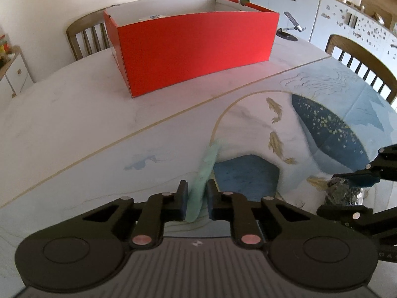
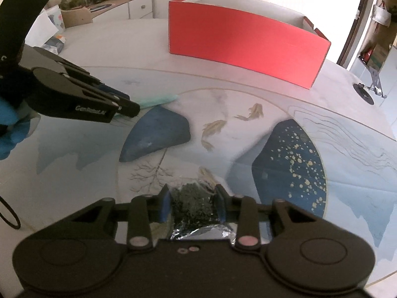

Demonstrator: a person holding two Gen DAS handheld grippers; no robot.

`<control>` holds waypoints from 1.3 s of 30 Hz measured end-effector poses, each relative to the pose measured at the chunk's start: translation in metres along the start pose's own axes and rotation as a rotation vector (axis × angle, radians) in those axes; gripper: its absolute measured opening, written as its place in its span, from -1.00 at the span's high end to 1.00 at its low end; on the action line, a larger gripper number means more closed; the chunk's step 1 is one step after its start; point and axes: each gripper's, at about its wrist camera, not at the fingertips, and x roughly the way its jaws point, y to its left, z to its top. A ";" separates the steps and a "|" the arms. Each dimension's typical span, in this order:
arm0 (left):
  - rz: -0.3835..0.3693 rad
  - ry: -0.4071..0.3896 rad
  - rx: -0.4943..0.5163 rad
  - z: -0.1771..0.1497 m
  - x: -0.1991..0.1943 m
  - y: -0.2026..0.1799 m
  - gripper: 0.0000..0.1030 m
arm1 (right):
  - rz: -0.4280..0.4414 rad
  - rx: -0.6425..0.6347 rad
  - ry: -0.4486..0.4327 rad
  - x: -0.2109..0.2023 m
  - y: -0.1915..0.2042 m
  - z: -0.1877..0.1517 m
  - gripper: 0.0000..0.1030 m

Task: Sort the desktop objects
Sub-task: 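Lift and carry the black bag and green stick toward the red box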

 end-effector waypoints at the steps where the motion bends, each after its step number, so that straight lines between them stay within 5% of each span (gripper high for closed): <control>1: -0.006 0.001 -0.013 0.000 0.000 0.001 0.79 | -0.002 0.001 0.002 0.000 -0.001 0.000 0.34; 39: 0.025 -0.048 -0.126 0.036 -0.060 -0.055 0.81 | 0.011 -0.013 -0.104 -0.054 -0.066 0.025 0.39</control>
